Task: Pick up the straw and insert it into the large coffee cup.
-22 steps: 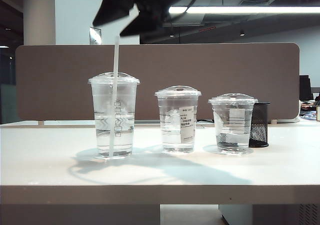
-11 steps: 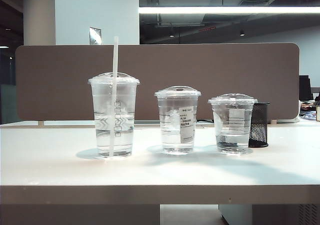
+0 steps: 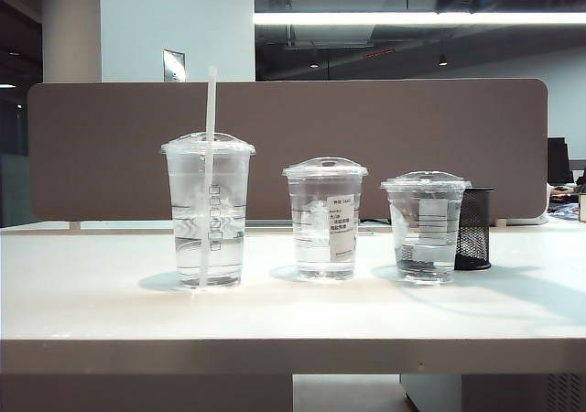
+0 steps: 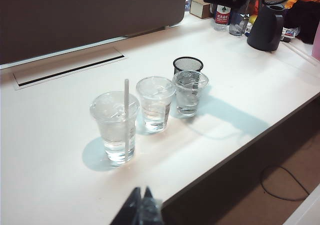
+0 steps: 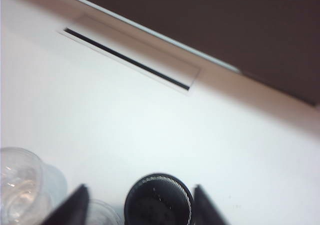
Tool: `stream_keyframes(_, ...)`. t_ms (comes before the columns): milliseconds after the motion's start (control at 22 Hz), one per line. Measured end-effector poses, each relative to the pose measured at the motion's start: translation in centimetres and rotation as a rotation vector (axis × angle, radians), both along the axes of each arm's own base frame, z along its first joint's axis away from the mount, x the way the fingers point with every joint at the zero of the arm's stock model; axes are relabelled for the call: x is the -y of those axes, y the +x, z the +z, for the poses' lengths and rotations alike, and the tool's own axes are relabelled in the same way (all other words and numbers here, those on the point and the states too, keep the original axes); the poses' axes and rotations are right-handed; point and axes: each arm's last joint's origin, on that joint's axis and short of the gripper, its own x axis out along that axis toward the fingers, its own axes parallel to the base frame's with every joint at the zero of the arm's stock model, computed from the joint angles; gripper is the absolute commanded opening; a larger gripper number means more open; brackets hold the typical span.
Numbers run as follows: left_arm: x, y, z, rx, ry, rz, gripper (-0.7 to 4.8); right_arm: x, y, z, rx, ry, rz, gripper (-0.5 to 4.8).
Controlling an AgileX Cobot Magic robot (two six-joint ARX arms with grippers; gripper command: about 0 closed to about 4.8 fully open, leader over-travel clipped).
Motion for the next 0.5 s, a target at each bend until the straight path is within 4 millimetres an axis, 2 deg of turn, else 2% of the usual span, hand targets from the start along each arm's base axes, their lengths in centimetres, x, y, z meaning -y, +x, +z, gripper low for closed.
stream_keyframes(46, 0.0, 0.0, 0.0, 0.0, 0.0, 0.0, -0.02, 0.3, 0.3, -0.4, -0.01, 0.003, -0.001, 0.35)
stream_keyframes(91, 0.0, 0.0, 0.0, 0.001, 0.0, 0.0, -0.02, 0.5, 0.5, -0.8, -0.023, 0.008, 0.004, -0.09)
stream_keyframes(319, 0.0, 0.0, 0.0, 0.0, 0.0, 0.0, -0.02, 0.8, 0.7, -4.2, -0.123, 0.06, 0.071, -0.03)
stream_keyframes(364, 0.0, 0.0, 0.0, 0.0, 0.0, 0.0, -0.02, 0.7, 0.0, -5.5, -0.154, 0.061, 0.084, -0.04)
stream_keyframes(410, 0.0, 0.0, 0.0, 0.0, 0.0, 0.0, -0.02, 0.7, -0.5, -6.0, -0.152, 0.063, 0.088, -0.04)
stream_keyframes(501, 0.0, 0.0, 0.0, 0.0, 0.0, 0.0, -0.02, 1.0, -3.7, -6.9, -0.032, 0.137, 0.09, -0.04)
